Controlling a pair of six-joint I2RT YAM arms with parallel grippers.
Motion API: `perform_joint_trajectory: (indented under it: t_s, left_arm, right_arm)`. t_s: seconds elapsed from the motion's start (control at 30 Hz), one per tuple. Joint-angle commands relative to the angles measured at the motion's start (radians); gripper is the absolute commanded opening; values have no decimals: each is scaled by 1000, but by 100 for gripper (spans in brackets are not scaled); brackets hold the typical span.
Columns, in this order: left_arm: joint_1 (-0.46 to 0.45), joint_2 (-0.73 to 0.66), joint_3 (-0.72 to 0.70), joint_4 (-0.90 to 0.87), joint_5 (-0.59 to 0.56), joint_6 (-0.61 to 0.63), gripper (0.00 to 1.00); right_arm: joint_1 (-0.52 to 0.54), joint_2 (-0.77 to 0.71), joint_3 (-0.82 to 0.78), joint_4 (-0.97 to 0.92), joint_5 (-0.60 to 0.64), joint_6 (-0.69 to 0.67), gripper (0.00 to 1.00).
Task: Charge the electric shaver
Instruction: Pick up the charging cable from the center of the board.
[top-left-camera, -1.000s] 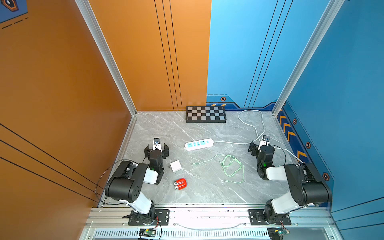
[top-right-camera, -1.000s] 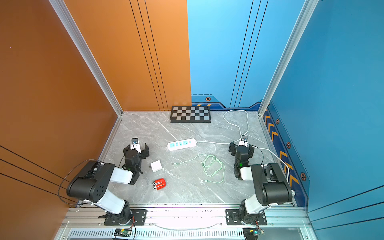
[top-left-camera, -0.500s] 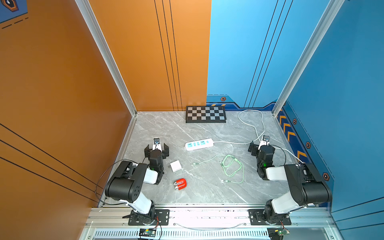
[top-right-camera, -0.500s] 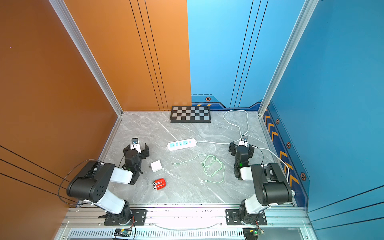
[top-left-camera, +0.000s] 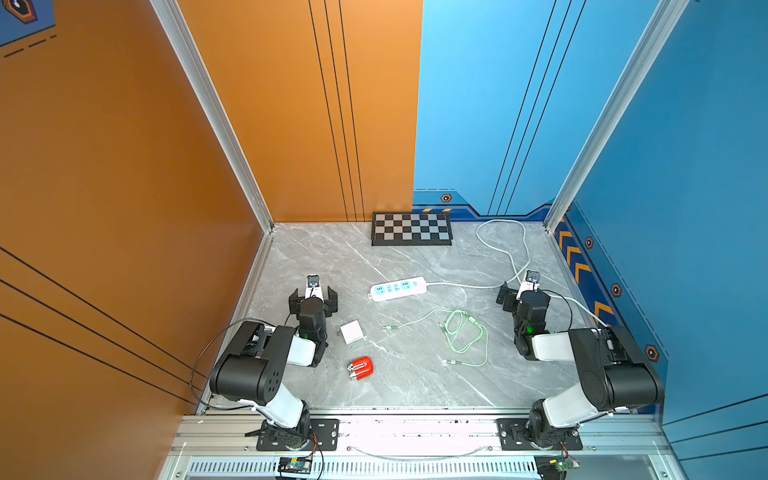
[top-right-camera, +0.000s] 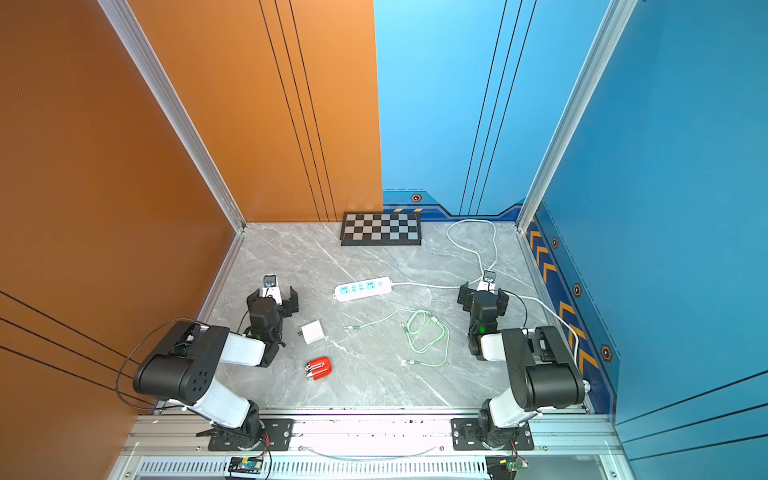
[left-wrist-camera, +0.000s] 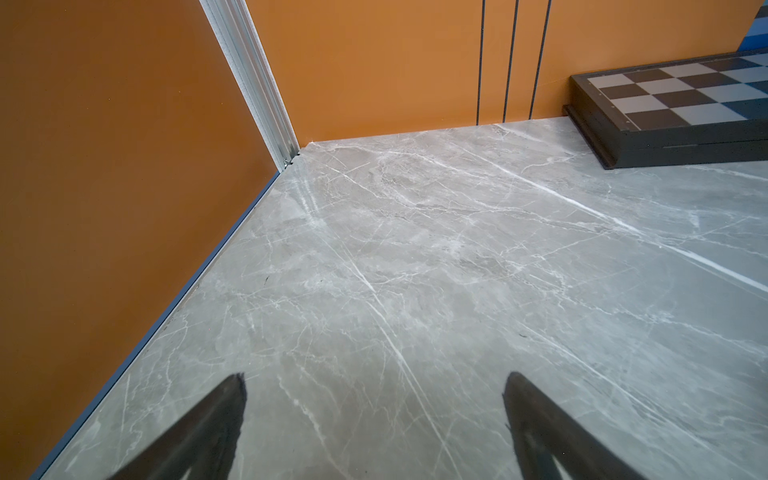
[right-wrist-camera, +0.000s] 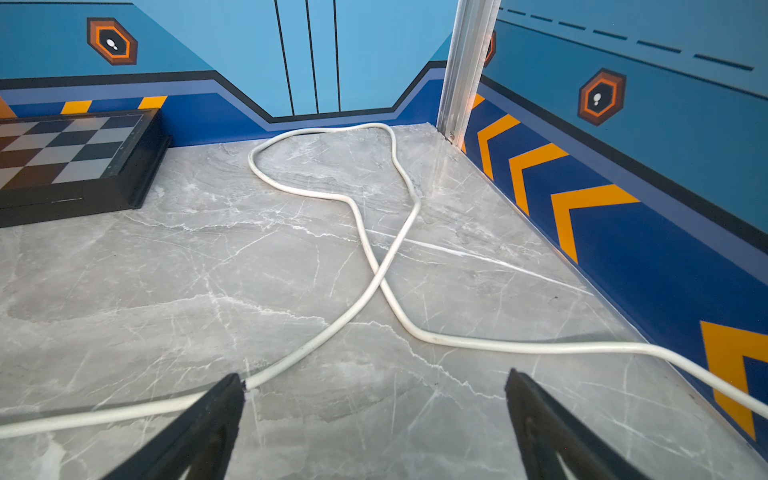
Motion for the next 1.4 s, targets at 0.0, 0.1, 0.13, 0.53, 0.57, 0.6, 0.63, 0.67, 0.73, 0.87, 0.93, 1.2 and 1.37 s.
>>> perform_joint_trajectory:
  t_s: [0.0,0.1,0.13,0.53,0.57,0.6,0.63,0.67,0.73,0.87,0.93,1.2,1.37]
  left_arm:
    - [10,-4,16,-16,4,-12,98]
    - [10,-4,16,-17,4,-12,98]
    - [10,-4,17,-16,4,-12,98]
    - [5,-13,15,-19,-30,-15,94]
    - [3,-27,7,-18,-38,-18,93]
    - [5,-44,-3,-18,-40,-25,92]
    - [3,-53,-14,-7,-32,-23,90]
    - [-2,-63,-20,-4,-36,-21,88]
    - [-36,-106,-13,-24,-139,11,88]
    - [-122,-262,93,-267,-216,90,88]
    - [-166,-323,138,-338,-198,67,88]
    - [-313,-476,309,-853,-17,-199,78]
    - [-283,-554,348,-1146,92,-343,79]
  right_arm:
    - [-5,1,-11,18,0,9,100]
    - [-6,2,-11,18,0,9,100]
    - [-5,2,-11,18,0,9,100]
    - [2,-28,24,-66,-14,-10,93]
    - [11,-63,58,-157,-12,-22,91]
    - [19,-98,111,-289,-8,-30,89]
    - [22,-120,156,-392,-6,-32,87]
    - [30,-137,205,-492,-1,-33,86]
    - [49,-160,307,-699,-34,-35,85]
    - [151,-167,466,-1011,-126,-71,75]
    - [218,-163,498,-1093,-170,-79,67]
    - [504,-115,538,-1285,-196,-150,50]
    - [622,-73,575,-1272,-286,-196,50]
